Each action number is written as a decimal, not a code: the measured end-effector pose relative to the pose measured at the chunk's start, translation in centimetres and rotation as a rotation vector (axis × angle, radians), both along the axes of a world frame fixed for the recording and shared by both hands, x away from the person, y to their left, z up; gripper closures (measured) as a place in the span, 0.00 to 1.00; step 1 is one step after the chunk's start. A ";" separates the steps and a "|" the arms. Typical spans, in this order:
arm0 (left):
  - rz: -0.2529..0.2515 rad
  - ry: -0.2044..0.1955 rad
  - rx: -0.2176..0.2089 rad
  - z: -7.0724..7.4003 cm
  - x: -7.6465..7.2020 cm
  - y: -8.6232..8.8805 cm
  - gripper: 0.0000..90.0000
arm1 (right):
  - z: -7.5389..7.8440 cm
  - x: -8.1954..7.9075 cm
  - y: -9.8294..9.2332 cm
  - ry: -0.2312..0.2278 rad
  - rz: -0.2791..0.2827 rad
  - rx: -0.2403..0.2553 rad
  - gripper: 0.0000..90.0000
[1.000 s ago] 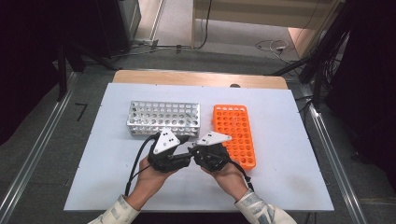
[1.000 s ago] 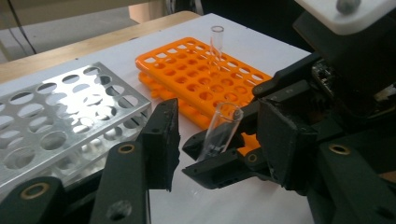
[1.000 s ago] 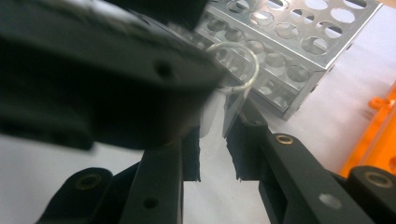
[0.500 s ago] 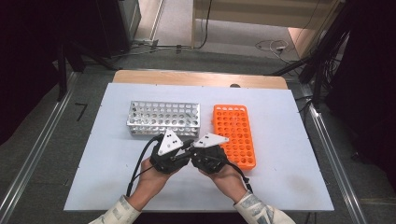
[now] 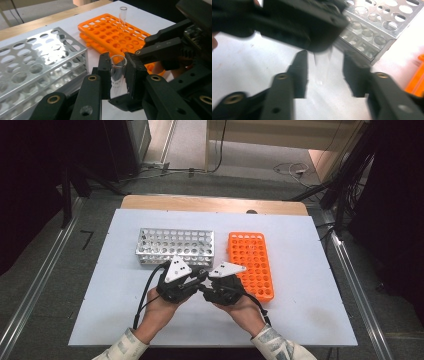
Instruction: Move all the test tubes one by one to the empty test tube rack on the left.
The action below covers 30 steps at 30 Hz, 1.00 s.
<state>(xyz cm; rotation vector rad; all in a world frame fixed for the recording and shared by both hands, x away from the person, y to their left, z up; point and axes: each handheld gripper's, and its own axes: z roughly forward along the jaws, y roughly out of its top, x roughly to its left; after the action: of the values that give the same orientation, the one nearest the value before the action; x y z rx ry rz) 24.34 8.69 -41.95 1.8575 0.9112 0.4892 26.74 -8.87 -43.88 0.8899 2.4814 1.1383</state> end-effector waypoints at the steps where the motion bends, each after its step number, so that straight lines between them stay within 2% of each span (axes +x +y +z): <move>1: 0.009 -0.001 -0.004 0.1 0.1 0.3 0.84 | 0.0 0.0 -0.1 0.001 0.000 0.002 0.52; 7: 0.073 -0.007 -0.009 0.9 0.8 2.2 0.84 | 0.2 0.2 -0.5 0.003 -0.016 0.010 0.44; 17: 0.186 -0.015 -0.033 1.7 2.6 5.4 0.84 | 0.3 0.4 -1.5 0.008 -0.048 0.011 0.43; 24: 0.234 -0.038 -0.042 2.5 3.3 6.9 0.84 | 0.3 0.5 -2.1 0.006 -0.068 0.009 0.41; 30: 0.268 -0.037 -0.044 2.6 3.9 7.8 0.84 | 0.3 0.5 -2.3 0.009 -0.083 0.005 0.36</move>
<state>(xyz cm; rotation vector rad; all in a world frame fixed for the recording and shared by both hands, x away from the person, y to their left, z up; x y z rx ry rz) 28.20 16.47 -39.39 1.6887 1.1435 0.6596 27.24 -11.22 -43.63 0.9919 2.4259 1.1157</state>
